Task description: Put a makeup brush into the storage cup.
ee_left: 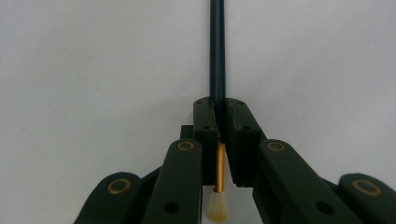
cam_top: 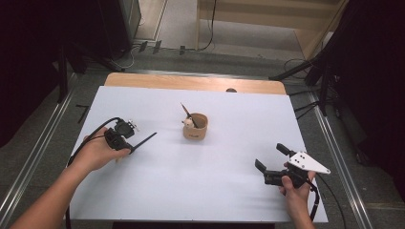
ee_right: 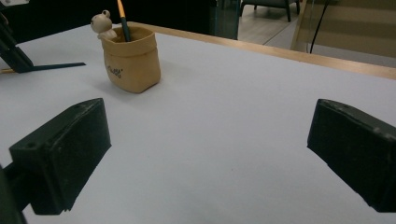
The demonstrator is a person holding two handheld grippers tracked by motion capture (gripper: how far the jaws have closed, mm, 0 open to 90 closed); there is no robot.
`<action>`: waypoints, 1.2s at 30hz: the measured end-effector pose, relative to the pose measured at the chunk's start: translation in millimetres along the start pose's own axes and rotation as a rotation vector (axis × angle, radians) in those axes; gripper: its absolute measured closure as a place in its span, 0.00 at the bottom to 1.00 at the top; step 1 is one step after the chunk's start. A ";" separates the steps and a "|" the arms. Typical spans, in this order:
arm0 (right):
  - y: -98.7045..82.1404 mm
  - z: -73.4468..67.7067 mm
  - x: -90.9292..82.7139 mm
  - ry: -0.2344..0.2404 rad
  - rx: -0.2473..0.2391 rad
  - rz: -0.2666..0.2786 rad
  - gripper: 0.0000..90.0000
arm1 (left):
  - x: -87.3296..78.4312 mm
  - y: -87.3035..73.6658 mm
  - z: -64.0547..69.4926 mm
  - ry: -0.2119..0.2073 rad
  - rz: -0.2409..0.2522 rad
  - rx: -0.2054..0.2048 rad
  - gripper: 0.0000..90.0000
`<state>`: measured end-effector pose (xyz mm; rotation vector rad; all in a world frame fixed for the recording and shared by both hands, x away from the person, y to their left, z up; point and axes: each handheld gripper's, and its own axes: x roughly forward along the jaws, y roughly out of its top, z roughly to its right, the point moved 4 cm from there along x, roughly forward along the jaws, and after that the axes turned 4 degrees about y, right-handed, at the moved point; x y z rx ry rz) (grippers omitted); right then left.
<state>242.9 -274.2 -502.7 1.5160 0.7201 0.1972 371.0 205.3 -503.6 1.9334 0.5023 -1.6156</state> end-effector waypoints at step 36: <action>30.9 -46.6 34.0 0.170 -0.049 -0.041 0.11 | -53.3 32.5 47.2 -0.025 0.160 0.248 0.94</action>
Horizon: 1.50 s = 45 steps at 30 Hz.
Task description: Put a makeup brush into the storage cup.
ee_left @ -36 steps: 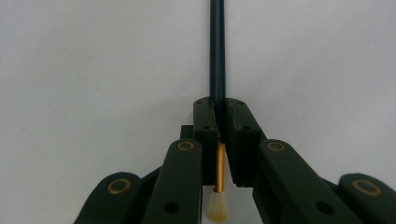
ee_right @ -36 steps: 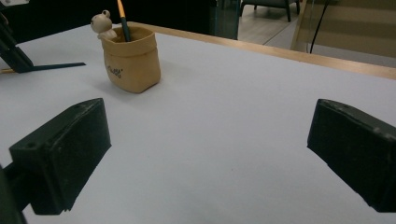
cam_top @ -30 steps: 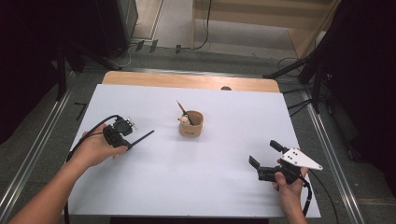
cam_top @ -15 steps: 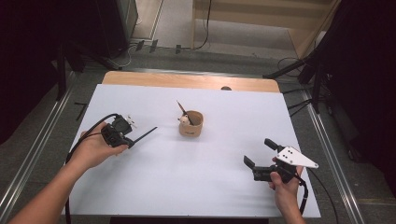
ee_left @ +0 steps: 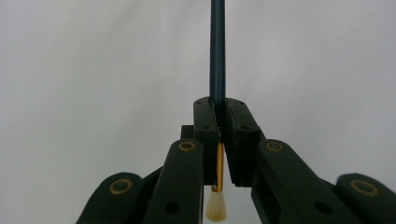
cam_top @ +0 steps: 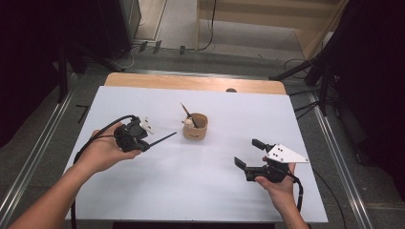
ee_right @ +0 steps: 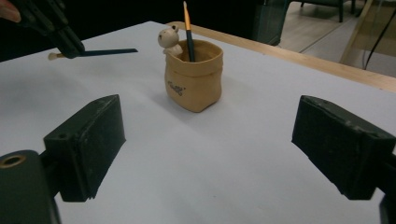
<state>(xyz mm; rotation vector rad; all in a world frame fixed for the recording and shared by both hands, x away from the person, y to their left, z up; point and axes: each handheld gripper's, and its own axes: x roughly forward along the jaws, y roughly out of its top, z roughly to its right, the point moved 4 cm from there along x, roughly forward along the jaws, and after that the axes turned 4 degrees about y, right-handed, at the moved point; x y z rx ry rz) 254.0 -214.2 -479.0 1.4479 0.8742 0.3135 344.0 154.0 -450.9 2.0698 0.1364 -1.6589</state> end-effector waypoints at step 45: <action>17.2 -25.6 87.4 0.440 -0.016 -0.222 0.68 | 5.0 48.0 38.7 -0.125 0.015 0.397 0.94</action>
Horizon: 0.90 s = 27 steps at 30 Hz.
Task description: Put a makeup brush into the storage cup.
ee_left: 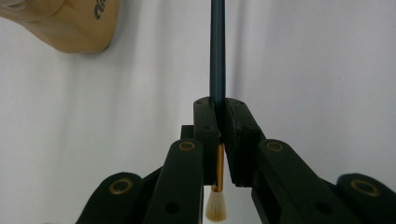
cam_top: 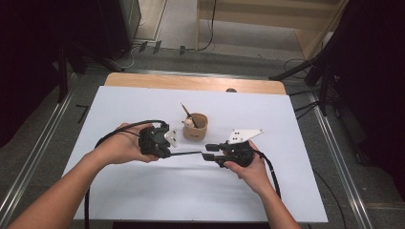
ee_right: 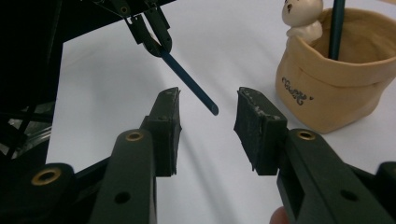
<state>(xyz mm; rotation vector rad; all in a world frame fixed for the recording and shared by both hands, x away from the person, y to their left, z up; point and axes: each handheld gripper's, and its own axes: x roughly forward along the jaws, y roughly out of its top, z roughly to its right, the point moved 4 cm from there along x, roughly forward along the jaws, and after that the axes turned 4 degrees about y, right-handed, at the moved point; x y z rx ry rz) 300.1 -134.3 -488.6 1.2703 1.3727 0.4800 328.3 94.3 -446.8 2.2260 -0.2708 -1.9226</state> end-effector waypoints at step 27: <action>4.5 -5.5 27.1 0.112 -0.014 -0.112 0.77 | -0.9 8.4 9.3 -0.002 0.033 0.086 0.94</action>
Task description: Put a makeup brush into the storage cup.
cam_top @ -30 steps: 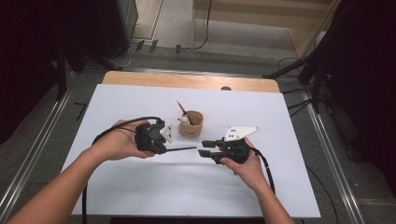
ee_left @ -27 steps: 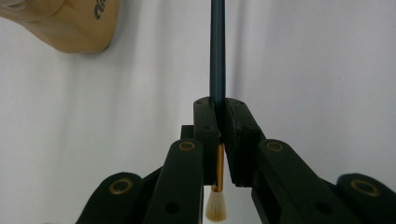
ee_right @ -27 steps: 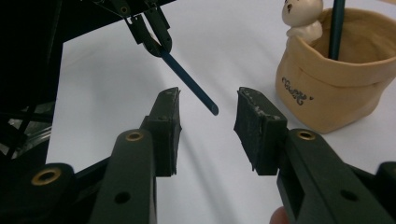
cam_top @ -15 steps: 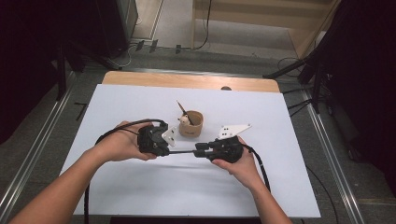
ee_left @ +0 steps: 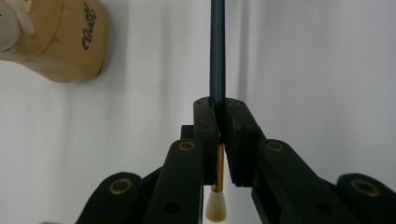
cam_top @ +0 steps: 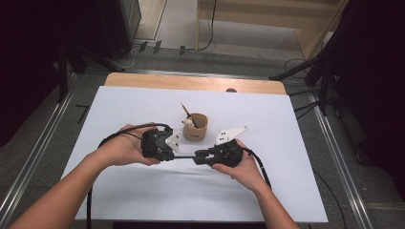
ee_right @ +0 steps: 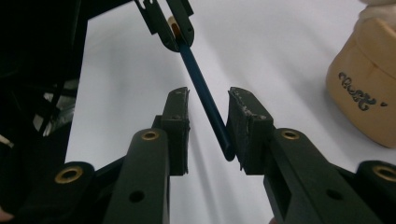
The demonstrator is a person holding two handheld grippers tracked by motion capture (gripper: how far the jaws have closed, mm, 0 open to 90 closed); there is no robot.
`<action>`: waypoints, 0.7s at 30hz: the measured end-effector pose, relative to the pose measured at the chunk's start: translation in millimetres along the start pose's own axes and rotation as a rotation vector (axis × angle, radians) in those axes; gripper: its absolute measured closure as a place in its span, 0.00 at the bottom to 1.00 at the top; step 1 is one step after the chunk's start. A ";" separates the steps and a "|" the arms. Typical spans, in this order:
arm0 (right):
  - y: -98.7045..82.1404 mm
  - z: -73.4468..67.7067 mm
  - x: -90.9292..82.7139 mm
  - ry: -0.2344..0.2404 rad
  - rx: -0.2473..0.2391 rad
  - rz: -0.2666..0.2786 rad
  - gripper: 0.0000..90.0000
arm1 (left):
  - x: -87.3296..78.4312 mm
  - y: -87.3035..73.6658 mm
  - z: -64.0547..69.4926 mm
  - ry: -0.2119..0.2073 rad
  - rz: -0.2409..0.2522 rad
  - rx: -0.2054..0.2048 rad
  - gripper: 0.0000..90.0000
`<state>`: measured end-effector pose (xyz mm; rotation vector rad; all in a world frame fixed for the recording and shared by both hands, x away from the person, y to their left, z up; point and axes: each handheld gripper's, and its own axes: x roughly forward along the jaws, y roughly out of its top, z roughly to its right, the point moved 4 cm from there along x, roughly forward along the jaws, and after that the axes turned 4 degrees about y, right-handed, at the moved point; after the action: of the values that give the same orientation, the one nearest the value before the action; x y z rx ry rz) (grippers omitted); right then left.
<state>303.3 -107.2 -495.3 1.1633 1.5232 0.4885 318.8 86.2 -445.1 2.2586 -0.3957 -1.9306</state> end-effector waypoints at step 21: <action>6.9 0.7 15.2 0.088 -0.048 -0.246 0.94 | 5.8 3.2 9.1 0.000 -0.034 0.074 0.94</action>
<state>308.0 -91.4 -497.6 0.9123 1.6947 0.4118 310.4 82.0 -451.2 2.3256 -0.4384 -1.9644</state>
